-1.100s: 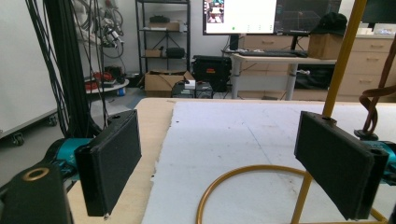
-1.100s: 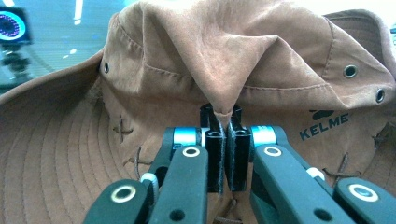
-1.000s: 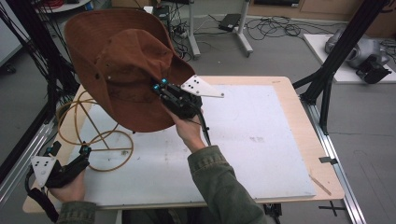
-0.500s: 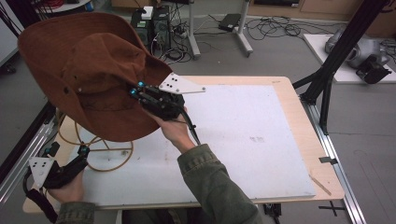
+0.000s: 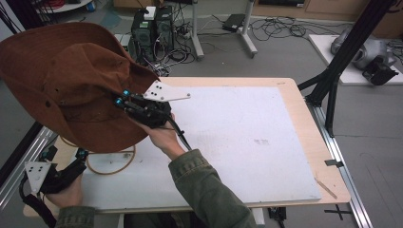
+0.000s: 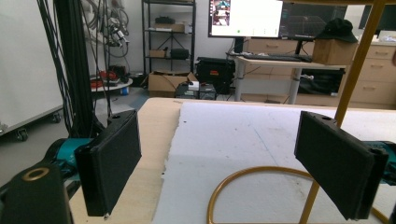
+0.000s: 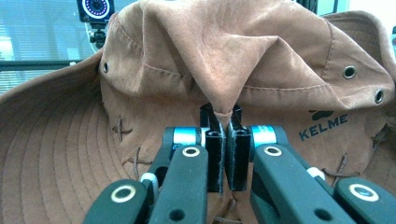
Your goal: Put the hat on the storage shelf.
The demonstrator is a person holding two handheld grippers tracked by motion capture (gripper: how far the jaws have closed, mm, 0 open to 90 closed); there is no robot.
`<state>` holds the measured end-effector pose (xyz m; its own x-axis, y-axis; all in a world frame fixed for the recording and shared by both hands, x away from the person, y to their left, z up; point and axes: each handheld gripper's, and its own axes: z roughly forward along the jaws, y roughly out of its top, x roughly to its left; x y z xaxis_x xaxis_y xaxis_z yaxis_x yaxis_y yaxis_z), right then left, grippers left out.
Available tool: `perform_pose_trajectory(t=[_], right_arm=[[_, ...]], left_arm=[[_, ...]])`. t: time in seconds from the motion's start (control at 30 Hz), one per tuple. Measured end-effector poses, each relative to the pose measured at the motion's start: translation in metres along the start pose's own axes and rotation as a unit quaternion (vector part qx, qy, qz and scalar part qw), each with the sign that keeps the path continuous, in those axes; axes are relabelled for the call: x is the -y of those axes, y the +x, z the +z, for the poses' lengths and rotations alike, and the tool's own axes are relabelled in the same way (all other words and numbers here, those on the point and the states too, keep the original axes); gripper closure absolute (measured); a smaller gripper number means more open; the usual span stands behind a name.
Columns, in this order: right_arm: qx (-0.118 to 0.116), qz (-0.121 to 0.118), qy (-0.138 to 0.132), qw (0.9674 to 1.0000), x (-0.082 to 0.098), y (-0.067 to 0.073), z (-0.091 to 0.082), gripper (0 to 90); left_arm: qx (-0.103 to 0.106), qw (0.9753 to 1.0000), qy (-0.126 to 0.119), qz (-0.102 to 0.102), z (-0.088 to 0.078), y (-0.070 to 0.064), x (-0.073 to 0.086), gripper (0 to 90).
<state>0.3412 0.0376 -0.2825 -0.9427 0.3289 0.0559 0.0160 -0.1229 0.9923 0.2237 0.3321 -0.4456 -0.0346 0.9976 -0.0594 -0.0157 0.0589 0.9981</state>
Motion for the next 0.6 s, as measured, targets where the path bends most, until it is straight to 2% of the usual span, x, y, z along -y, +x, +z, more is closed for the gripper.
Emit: perform_pose_trajectory(t=[0.37,0.6], right_arm=[[-0.020,0.001,0.038,0.9991,0.007,0.005,0.006,88.0],[-0.022,0.005,0.045,0.9988,0.014,0.006,0.005,87.7]], left_arm=[[0.000,1.0000,0.001,0.001,-0.001,0.001,0.000,14.9],[-0.002,1.0000,0.002,-0.001,0.000,0.001,0.001,14.9]])
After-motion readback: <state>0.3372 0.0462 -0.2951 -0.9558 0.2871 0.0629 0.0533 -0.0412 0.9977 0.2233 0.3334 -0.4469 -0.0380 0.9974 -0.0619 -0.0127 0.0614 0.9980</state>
